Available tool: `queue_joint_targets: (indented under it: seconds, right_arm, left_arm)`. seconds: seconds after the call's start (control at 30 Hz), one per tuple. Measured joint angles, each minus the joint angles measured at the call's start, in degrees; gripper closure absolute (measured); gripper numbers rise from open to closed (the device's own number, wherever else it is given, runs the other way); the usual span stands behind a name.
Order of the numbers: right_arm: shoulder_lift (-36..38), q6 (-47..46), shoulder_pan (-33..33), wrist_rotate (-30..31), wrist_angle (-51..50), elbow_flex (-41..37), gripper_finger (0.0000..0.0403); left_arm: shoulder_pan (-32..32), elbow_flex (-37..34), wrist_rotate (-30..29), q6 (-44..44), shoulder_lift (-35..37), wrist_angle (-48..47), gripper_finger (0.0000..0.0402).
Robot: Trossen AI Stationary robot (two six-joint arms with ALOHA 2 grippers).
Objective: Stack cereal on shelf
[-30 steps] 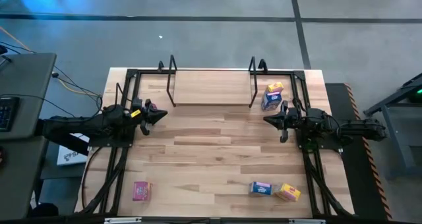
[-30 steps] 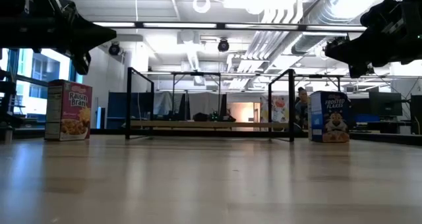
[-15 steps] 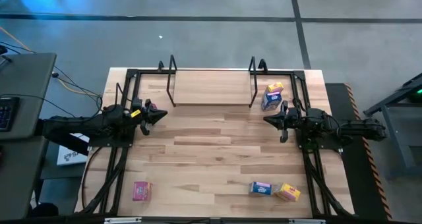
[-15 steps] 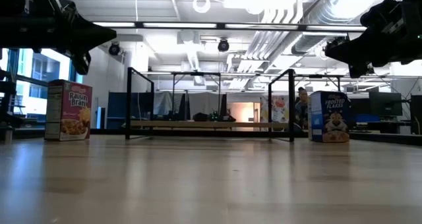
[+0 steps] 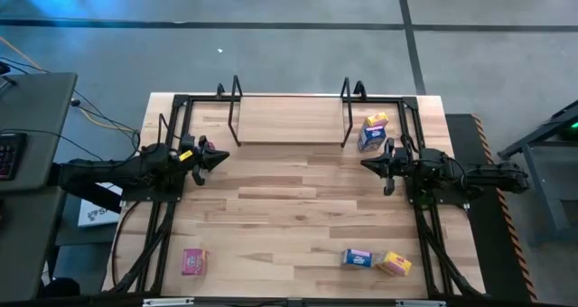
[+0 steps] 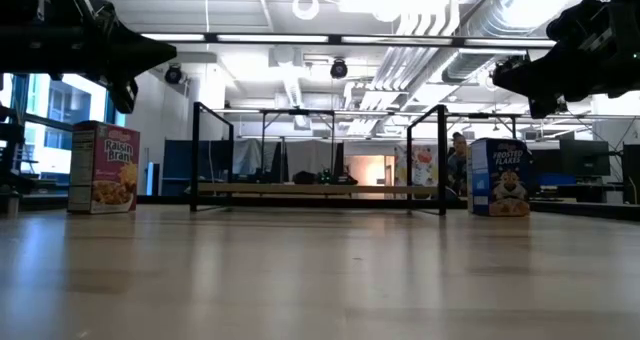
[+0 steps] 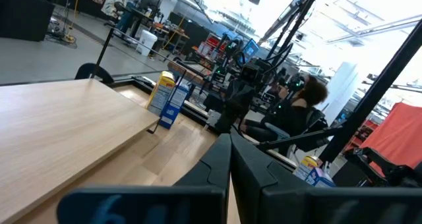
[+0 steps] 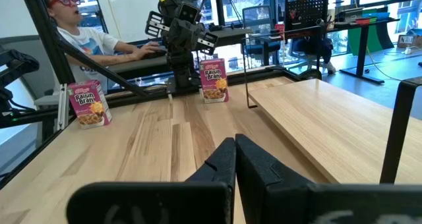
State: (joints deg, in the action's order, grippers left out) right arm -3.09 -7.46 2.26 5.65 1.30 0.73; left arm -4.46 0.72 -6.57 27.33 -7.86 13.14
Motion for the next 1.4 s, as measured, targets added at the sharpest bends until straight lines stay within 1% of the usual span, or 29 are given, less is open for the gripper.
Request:
queue_joint_targets:
  seconds: [0.43,0.5,0.57,0.67,0.8,0.87,0.93,1.0,1.03,1.13,1.23,1.3,1.4]
  right_arm:
    - [0.02,0.02,0.0,-0.01,0.0,-0.01,0.0402]
    - [0.0,0.0,0.0,-0.02,-0.02,0.0,0.0402]
    - [0.0,0.02,0.02,0.0,0.0,-0.02,0.0402]
    - [0.01,0.0,0.01,-0.01,-0.02,-0.01,0.0402]
    - [0.02,0.0,0.0,0.0,0.0,0.0,0.0402]
    - [0.02,0.0,0.02,0.0,-0.02,-0.02,0.0402]
    - [0.02,0.0,0.02,-0.01,-0.01,0.0,0.0402]
    - [0.02,0.01,0.01,-0.02,-0.01,-0.01,0.0402]
    - [0.0,0.0,0.02,-0.02,-0.01,0.0,0.0402]
    - [0.02,0.0,0.0,0.0,-0.02,0.0,0.0402]
    - [0.0,0.0,0.0,-0.02,-0.02,0.0,0.0402]
    - [0.0,0.0,0.01,-0.01,-0.01,0.0,0.0402]
    - [0.02,0.02,0.0,0.0,-0.02,0.0,0.0402]
  left_arm:
    - [0.01,-0.01,0.0,0.0,0.0,-0.01,0.0401]
    - [0.0,0.01,-0.02,1.03,0.0,0.27,0.0401]
    - [0.01,-0.01,-0.37,4.25,0.0,2.73,0.0401]
    - [-0.01,-0.02,-3.01,9.49,0.02,11.11,0.0401]
    - [-0.01,0.1,-7.22,11.78,-0.21,20.94,0.0401]
    - [-0.26,1.67,-10.24,12.34,-1.06,21.36,0.0399]
    - [-1.24,4.8,-10.74,10.57,-2.16,19.44,0.0388]
    - [-2.45,9.54,-9.96,8.69,-3.56,13.93,0.0368]
    - [-3.13,12.23,-9.67,8.08,-4.45,9.17,0.0353]
    - [-5.42,22.45,-10.54,5.99,-8.04,-10.63,0.03]
    - [-8.45,33.89,-12.18,2.67,-13.65,-30.73,0.0243]
    - [-10.54,40.5,-11.86,2.07,-18.05,-41.36,0.0207]
    - [-12.89,48.31,-10.22,2.06,-24.35,-55.84,0.0162]
